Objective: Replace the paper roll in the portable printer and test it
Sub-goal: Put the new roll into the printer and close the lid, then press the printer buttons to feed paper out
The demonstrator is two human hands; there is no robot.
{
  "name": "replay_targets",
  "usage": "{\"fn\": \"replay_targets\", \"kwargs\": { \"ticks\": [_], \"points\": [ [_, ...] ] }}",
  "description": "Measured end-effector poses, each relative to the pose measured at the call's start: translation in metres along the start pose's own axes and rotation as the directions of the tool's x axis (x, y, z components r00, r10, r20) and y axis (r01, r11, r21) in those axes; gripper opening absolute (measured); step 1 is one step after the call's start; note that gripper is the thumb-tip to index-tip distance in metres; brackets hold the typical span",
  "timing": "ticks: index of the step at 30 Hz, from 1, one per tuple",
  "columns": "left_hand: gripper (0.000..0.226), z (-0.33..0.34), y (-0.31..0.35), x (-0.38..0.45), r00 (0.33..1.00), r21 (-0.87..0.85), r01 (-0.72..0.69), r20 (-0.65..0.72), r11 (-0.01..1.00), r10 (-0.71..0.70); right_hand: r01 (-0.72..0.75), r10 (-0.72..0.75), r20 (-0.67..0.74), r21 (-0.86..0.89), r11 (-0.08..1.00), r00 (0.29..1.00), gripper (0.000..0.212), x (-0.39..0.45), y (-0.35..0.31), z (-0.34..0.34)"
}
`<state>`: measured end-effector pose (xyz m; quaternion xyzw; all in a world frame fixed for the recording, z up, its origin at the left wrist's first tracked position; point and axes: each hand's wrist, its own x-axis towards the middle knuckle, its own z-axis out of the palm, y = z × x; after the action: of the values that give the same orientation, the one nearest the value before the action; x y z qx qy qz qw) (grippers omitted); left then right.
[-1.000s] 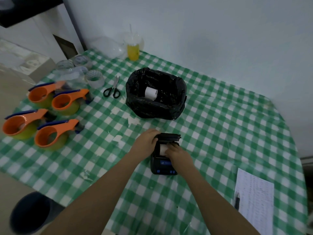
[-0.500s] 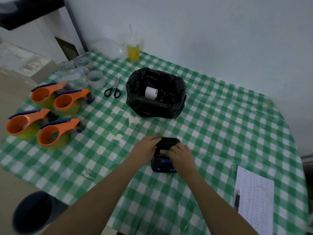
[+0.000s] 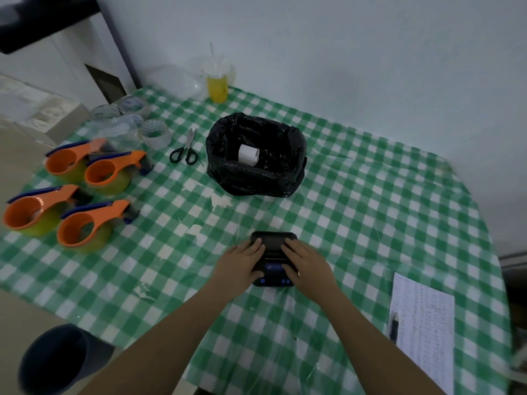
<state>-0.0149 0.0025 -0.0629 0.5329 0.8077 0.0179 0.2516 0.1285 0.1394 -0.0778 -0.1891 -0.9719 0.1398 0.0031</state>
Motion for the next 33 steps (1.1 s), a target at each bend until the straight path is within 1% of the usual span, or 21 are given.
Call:
{"fn": "replay_targets", "kwargs": {
  "ticks": [2,3,5,10,12,14,15,16,17,18,20,22,24,27,30,33],
  "points": [
    [0.072,-0.001,0.0,0.0,0.999,0.032,-0.009,0.043,0.999,0.008,-0.016,0.014,0.066,0.039,0.999,0.998,0.047,-0.004,-0.002,-0.001],
    [0.075,-0.002,-0.001,0.0,0.998,0.042,-0.012,0.056,0.999,0.01,-0.034,0.028,0.092,0.062,0.998,0.995,0.051,-0.005,-0.005,-0.003],
    [0.076,-0.003,-0.002,0.001,0.998,0.049,-0.017,0.064,0.999,0.014,-0.071,0.055,0.194,0.081,0.994,0.979,0.055,-0.002,-0.009,-0.01],
    [0.077,-0.002,-0.002,0.001,0.997,0.075,-0.034,0.074,0.997,0.029,-0.116,0.128,0.294,-0.059,0.992,0.947,0.054,0.012,-0.019,-0.023],
    [0.077,0.0,-0.001,-0.001,0.996,0.08,-0.03,0.09,0.996,0.023,-0.107,0.148,0.33,-0.139,0.984,0.932,0.053,0.012,-0.024,-0.021],
    [0.077,0.002,0.0,-0.002,0.996,0.053,-0.027,0.08,0.998,0.023,-0.102,0.155,0.344,-0.169,0.98,0.926,0.053,0.013,-0.025,-0.02],
    [0.077,0.003,0.0,-0.002,0.997,0.03,-0.028,0.067,0.999,0.026,-0.1,0.146,0.337,-0.152,0.983,0.93,0.053,0.013,-0.025,-0.021],
    [0.076,0.003,-0.001,-0.003,0.998,-0.005,-0.026,0.051,1.0,0.026,-0.115,0.137,0.318,-0.089,0.989,0.938,0.051,0.013,-0.023,-0.023],
    [0.075,0.004,-0.002,-0.004,0.999,-0.064,-0.018,0.033,0.998,0.02,-0.161,0.145,0.285,0.033,0.986,0.948,0.049,0.011,-0.02,-0.024],
    [0.075,0.006,-0.001,-0.005,1.0,-0.152,0.0,0.015,0.988,0.002,-0.23,0.181,0.245,0.186,0.955,0.952,0.048,0.007,-0.017,-0.024],
    [0.074,0.009,0.002,-0.011,0.999,-0.383,0.026,-0.027,0.923,-0.039,-0.362,0.31,0.189,0.436,0.824,0.932,0.048,-0.004,-0.013,-0.022],
    [0.08,0.013,0.006,-0.015,0.994,-0.562,0.02,-0.078,0.827,-0.077,-0.439,0.409,0.185,0.555,0.706,0.893,0.05,-0.016,-0.013,-0.016],
    [0.088,0.016,0.009,-0.017,0.989,-0.633,0.047,-0.078,0.773,-0.124,-0.502,0.466,0.236,0.617,0.606,0.853,0.05,-0.024,-0.015,-0.009],
    [0.088,0.018,0.012,-0.015,0.98,-0.68,0.122,-0.035,0.723,-0.198,-0.544,0.529,0.277,0.705,0.455,0.802,0.048,-0.028,-0.019,-0.004],
    [0.085,0.023,0.013,-0.013,0.976,-0.754,0.122,-0.028,0.646,-0.217,-0.558,0.565,0.286,0.73,0.395,0.774,0.048,-0.028,-0.022,-0.003],
    [0.084,0.027,0.014,-0.012,0.971,-0.756,0.133,-0.03,0.641,-0.237,-0.574,0.58,0.306,0.736,0.359,0.755,0.048,-0.027,-0.022,-0.002]
  ]
}}
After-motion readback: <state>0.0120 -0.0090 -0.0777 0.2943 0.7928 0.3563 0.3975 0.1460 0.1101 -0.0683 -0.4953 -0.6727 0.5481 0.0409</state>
